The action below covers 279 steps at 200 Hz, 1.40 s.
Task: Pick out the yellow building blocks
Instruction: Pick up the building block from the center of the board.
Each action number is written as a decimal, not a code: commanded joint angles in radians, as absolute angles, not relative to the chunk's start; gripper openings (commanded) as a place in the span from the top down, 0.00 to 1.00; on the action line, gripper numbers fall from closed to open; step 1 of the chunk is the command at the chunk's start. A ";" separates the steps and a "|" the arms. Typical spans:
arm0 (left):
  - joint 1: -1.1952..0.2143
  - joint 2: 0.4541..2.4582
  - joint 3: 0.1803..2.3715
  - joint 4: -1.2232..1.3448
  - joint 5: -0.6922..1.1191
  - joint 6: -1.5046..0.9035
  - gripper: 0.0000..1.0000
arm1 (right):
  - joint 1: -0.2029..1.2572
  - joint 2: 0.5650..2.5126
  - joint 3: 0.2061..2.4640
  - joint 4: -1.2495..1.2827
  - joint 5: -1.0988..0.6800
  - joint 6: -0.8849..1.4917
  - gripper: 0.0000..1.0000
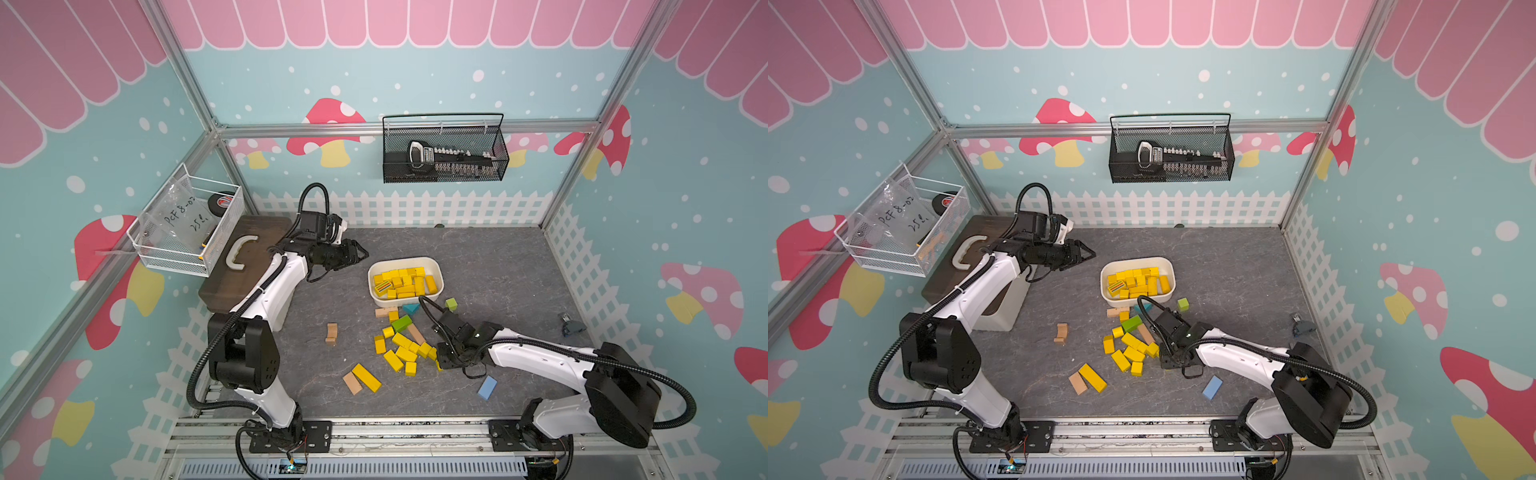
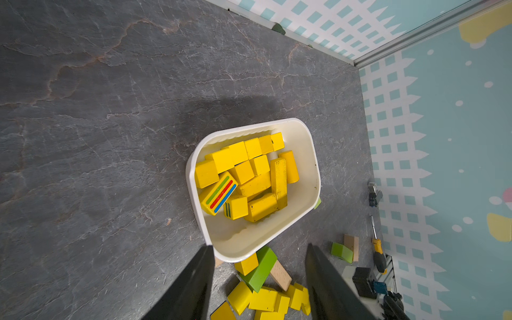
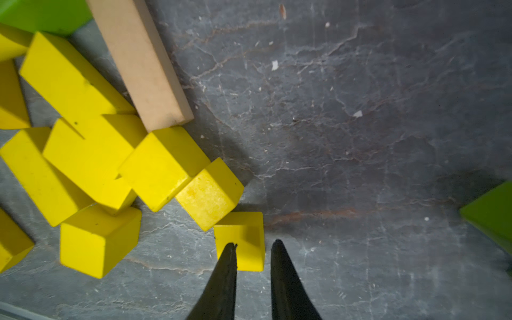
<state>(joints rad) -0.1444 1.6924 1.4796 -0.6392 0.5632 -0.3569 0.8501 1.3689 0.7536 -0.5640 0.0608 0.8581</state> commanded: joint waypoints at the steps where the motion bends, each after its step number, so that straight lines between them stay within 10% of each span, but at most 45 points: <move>1: -0.138 1.697 1.466 -0.625 0.580 -0.360 0.43 | 0.845 1.362 0.761 -0.576 0.064 0.863 0.76; 43: -0.138 1.694 1.468 -0.624 0.583 -0.362 0.43 | 0.848 1.431 0.771 -0.572 0.017 0.850 0.62; 279: -0.139 1.698 1.466 -0.625 0.595 -0.365 0.43 | 0.806 1.450 0.952 -0.663 0.070 0.757 0.69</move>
<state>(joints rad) -0.1444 1.6924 1.4796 -0.6346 0.5743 -0.3611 0.8375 1.4731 0.8394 -0.6117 0.0307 0.8101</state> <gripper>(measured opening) 0.572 0.307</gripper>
